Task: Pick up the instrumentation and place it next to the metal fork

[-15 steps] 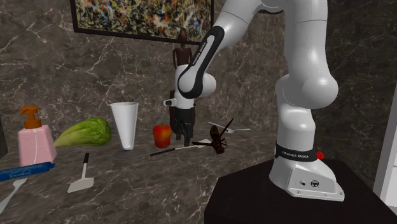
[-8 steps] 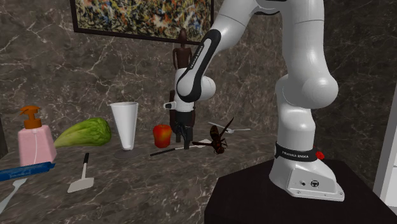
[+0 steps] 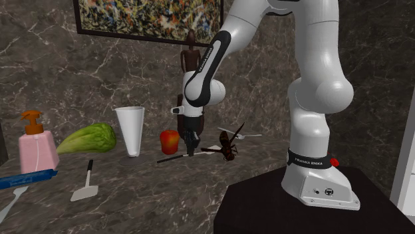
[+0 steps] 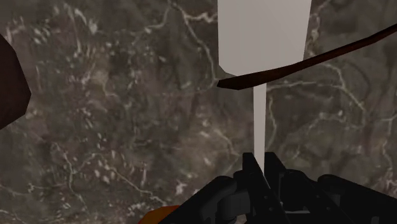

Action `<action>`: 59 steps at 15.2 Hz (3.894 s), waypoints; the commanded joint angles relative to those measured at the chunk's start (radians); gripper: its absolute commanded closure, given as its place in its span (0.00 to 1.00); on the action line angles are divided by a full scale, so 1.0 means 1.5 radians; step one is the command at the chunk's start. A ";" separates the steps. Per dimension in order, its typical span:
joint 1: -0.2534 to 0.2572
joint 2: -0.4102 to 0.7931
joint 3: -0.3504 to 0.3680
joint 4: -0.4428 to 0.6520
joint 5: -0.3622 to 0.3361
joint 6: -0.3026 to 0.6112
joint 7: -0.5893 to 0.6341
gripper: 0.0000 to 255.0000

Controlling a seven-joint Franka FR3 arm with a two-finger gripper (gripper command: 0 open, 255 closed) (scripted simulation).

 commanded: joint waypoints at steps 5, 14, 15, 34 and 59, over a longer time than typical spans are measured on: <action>0.001 -0.011 -0.003 0.000 -0.011 -0.009 0.008 1.00; -0.003 -0.101 -0.012 0.005 -0.085 -0.099 0.066 1.00; -0.004 -0.110 -0.011 0.007 -0.091 -0.109 0.070 1.00; 0.073 -0.020 0.080 0.201 -0.077 -0.208 0.232 1.00; 0.148 0.272 0.140 0.519 -0.067 -0.230 0.367 1.00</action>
